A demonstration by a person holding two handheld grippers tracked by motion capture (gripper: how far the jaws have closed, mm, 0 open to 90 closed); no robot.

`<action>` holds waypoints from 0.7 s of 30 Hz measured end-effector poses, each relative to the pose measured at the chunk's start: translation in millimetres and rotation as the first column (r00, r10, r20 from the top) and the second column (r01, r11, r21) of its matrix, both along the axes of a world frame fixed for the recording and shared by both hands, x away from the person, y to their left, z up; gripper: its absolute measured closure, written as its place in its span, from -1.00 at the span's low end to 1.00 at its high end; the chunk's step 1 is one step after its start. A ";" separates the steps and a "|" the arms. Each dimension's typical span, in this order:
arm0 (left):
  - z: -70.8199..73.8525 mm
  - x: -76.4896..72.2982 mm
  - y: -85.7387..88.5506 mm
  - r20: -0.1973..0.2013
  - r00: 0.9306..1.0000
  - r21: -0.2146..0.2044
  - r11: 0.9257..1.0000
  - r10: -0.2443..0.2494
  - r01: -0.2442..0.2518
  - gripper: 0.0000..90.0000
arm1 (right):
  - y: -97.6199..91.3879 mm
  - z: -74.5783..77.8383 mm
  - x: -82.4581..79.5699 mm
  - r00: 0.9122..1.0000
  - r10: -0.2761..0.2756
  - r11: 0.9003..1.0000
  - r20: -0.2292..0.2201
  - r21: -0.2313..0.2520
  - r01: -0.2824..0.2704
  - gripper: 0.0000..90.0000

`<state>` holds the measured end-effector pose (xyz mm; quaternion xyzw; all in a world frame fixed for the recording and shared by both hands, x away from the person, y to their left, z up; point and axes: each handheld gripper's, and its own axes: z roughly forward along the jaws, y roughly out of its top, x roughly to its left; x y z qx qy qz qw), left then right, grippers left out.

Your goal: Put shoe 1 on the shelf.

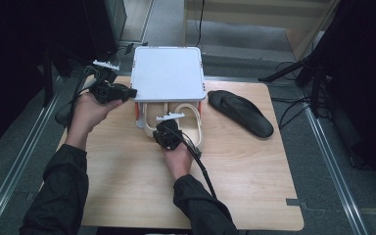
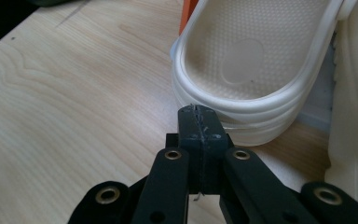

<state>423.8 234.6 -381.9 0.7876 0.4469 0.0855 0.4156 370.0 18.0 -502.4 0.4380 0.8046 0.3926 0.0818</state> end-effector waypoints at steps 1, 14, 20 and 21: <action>0.0 -0.2 -0.2 -0.001 1.000 -0.001 1.000 0.000 0.000 1.00 | 1.9 0.8 1.5 1.000 0.003 1.000 0.001 -0.004 -0.003 1.00; -0.7 0.0 2.4 0.005 1.000 -0.006 1.000 0.002 -0.002 1.00 | 13.8 0.4 14.6 1.000 -0.012 1.000 -0.011 0.020 0.012 1.00; -0.7 1.9 4.1 -0.001 1.000 -0.012 1.000 -0.015 0.015 1.00 | 18.6 4.0 22.5 1.000 -0.001 0.999 0.020 -0.050 0.002 1.00; -1.1 2.7 4.3 -0.004 1.000 -0.021 1.000 -0.012 0.012 1.00 | 20.0 3.5 22.0 1.000 0.004 0.998 0.031 -0.055 -0.002 1.00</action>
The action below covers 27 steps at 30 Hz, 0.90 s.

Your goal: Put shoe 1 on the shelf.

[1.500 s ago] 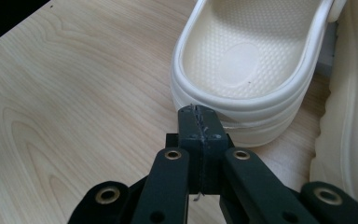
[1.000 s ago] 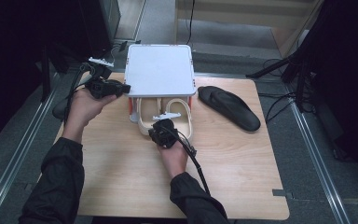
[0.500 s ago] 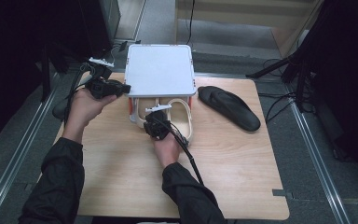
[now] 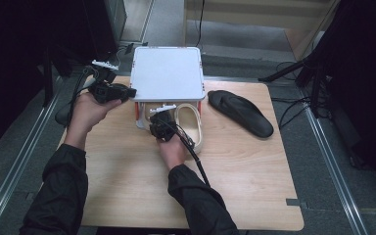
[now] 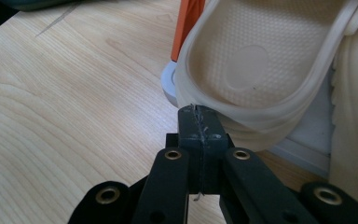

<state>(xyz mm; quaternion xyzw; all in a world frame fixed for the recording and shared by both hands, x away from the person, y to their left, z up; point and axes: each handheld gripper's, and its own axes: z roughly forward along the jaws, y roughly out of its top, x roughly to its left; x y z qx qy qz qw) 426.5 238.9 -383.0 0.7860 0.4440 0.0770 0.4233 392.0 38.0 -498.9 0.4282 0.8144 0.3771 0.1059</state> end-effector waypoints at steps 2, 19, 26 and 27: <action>-0.7 1.5 -0.8 -0.003 1.000 -0.009 1.000 -0.006 0.006 1.00 | 2.2 -2.5 -0.1 1.000 -0.005 1.000 0.014 0.004 0.005 1.00; 0.9 -0.5 -5.0 0.006 1.000 0.018 1.000 0.007 -0.007 1.00 | -17.9 18.9 -23.5 1.000 0.020 0.998 0.017 0.061 -0.021 1.00; 1.0 -0.8 -5.3 0.005 1.000 0.019 1.000 0.012 -0.012 1.00 | -56.3 37.0 -48.6 0.999 0.024 0.997 0.048 0.077 -0.028 1.00; 0.8 -0.7 -5.0 0.006 1.000 0.017 1.000 0.012 -0.012 1.00 | -61.3 37.9 -50.7 0.999 0.024 0.997 0.046 0.077 -0.027 1.00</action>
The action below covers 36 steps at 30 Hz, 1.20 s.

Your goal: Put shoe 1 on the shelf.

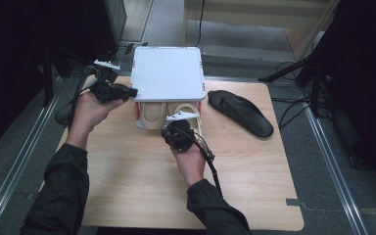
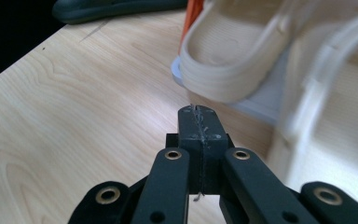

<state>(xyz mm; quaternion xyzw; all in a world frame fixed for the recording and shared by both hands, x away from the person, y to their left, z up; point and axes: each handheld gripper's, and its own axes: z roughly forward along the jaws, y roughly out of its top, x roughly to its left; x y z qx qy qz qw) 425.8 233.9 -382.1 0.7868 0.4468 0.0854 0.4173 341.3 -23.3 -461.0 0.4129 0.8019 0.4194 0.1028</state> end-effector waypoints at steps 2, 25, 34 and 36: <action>0.0 -0.2 -0.2 0.000 1.000 0.001 1.000 -0.001 0.001 1.00 | -9.7 0.9 -4.3 1.000 -0.001 1.000 -0.001 0.003 0.001 1.00; 0.0 -0.4 -0.5 0.003 1.000 0.004 1.000 0.002 -0.002 1.00 | -71.0 -19.1 -34.7 0.999 -0.036 0.999 -0.019 0.003 0.036 1.00; -0.1 -0.4 -0.4 0.003 1.000 0.003 1.000 0.002 -0.002 1.00 | -78.2 -28.1 -39.0 0.998 -0.043 0.999 -0.037 -0.009 0.043 1.00; -0.2 -0.5 -0.4 0.003 1.000 0.001 1.000 0.003 -0.003 1.00 | -79.0 -30.7 -39.0 0.998 -0.044 0.999 -0.039 -0.013 0.043 1.00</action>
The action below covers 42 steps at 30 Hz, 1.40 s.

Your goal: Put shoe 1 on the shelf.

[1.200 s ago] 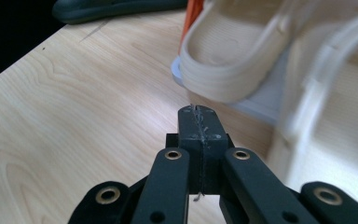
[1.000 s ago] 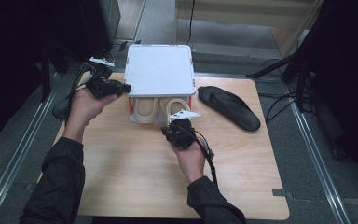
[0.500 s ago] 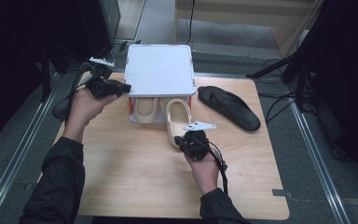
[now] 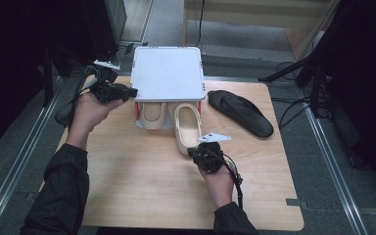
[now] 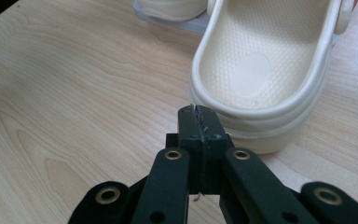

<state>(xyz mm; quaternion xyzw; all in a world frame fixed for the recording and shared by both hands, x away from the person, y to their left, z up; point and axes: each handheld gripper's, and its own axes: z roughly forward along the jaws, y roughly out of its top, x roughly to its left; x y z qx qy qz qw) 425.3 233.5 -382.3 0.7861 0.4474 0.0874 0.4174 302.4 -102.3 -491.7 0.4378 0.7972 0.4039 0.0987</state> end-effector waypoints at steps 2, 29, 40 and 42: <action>0.0 0.0 0.0 0.000 1.000 0.001 1.000 -0.002 0.002 1.00 | 0.0 -1.3 0.2 1.000 -0.006 1.000 -0.005 -0.004 0.006 1.00; -0.3 -0.1 -0.1 0.001 1.000 -0.002 1.000 -0.001 0.001 1.00 | 1.4 -12.1 20.8 0.999 -0.038 0.999 -0.028 -0.006 0.038 1.00; -0.5 0.1 0.3 0.001 1.000 -0.006 1.000 -0.001 0.001 1.00 | 18.9 -4.7 46.7 0.999 -0.029 0.999 -0.015 -0.039 0.029 1.00; -0.3 0.2 0.6 -0.002 1.000 -0.004 1.000 -0.003 0.003 1.00 | 21.9 -3.7 52.7 0.999 -0.030 0.999 -0.015 -0.044 0.029 1.00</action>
